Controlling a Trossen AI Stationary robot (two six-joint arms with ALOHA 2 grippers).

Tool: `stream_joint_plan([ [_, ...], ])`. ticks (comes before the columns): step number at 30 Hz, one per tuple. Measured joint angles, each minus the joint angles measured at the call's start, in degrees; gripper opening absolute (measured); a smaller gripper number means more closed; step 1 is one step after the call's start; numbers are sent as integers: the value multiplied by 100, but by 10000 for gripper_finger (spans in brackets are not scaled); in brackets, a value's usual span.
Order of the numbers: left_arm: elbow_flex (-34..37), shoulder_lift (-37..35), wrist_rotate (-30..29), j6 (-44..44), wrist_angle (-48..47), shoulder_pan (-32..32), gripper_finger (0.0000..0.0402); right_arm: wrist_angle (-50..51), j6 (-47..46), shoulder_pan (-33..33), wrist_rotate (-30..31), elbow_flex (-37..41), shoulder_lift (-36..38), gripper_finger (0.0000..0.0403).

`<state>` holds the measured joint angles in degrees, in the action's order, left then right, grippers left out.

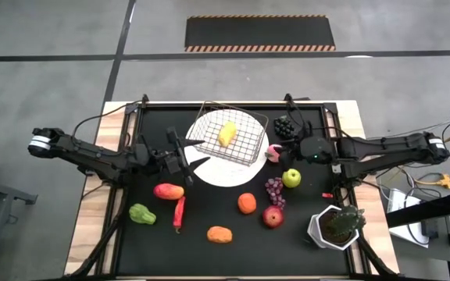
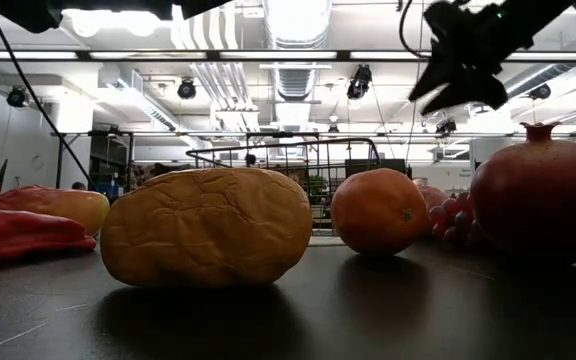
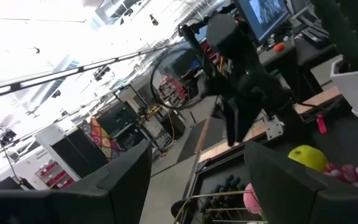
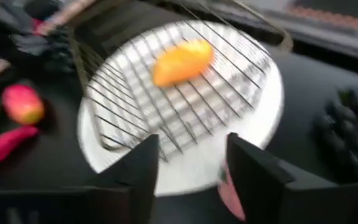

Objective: Build produce basket
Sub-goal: Put the peach into the silver basket

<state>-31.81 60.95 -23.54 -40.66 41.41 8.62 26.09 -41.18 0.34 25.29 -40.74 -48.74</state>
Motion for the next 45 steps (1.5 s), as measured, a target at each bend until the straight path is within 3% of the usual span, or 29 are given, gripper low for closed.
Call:
stream_joint_plan([
  [6,0,0,-14,0,0,0,238,395,-242,0,43,-1,-312,256],
  [12,0,0,-15,0,0,0,238,170,-325,0,79,-1,-503,286],
  [19,0,0,-93,-2,-1,0,238,176,-981,-37,-46,-18,-664,290],
  [25,0,0,-102,-4,-2,0,238,191,-1227,-457,-754,-19,-689,290],
  [31,0,-16,-102,-22,0,1,238,456,-275,-1014,-1222,-21,-706,290],
  [45,0,-31,-102,-24,4,0,238,437,742,-1202,-1197,17,-1580,282],
])
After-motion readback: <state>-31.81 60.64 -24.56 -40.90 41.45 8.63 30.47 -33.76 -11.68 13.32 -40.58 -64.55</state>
